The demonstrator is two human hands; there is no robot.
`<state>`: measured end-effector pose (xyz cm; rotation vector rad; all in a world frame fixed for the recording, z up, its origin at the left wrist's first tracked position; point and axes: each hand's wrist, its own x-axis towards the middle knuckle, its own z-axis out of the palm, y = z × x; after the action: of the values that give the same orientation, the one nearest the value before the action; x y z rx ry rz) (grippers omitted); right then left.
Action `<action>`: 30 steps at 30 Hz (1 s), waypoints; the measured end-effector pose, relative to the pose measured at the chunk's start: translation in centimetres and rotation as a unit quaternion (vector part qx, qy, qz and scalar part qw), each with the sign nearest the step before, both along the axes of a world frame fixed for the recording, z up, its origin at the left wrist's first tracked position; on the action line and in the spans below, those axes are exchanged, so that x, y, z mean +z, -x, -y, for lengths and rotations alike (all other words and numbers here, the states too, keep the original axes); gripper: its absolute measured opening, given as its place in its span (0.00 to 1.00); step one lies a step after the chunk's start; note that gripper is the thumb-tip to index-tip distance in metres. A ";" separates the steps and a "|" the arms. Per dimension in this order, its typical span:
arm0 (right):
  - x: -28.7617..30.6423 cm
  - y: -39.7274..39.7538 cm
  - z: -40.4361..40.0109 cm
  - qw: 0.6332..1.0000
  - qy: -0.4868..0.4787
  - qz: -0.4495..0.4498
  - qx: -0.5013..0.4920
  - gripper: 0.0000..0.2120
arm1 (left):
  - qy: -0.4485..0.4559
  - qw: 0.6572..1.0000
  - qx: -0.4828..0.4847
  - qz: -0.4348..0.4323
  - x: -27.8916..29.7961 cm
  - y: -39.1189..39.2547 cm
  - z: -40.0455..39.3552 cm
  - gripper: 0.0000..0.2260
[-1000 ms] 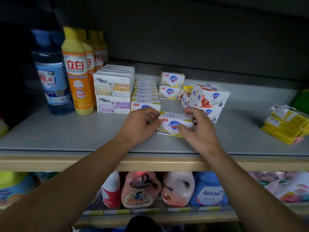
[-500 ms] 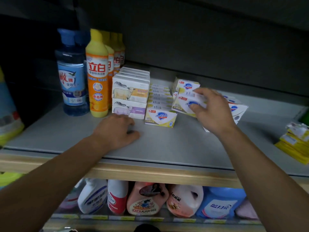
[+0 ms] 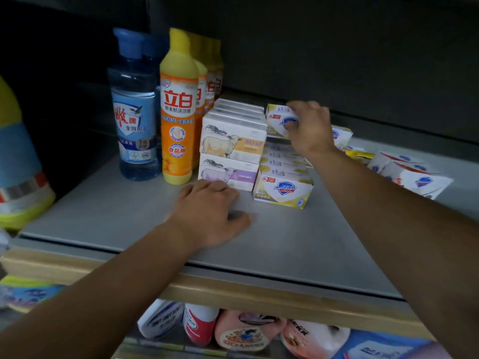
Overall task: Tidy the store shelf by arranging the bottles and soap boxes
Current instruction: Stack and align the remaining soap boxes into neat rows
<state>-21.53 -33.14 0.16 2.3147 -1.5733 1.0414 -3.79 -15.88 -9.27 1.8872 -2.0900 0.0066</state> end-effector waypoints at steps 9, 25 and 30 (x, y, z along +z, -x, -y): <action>-1.0 -0.3 1.3 0.993 -0.088 -0.074 -0.023 0.26 | -0.018 1.000 -0.001 -0.009 0.1 0.0 0.1 0.35; -5.4 9.8 -13.2 0.989 -0.149 -0.016 -0.011 0.24 | 0.042 0.995 -0.014 -0.088 2.1 1.2 -2.3 0.20; -8.5 12.3 -14.7 0.965 -0.236 -0.110 -0.020 0.27 | 0.153 0.977 -0.082 -0.121 5.4 3.8 -2.6 0.14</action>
<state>-33.86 -18.42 -8.37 2.5577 -1.9261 0.4053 -7.60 -13.28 -3.83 1.4555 -1.9453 0.0556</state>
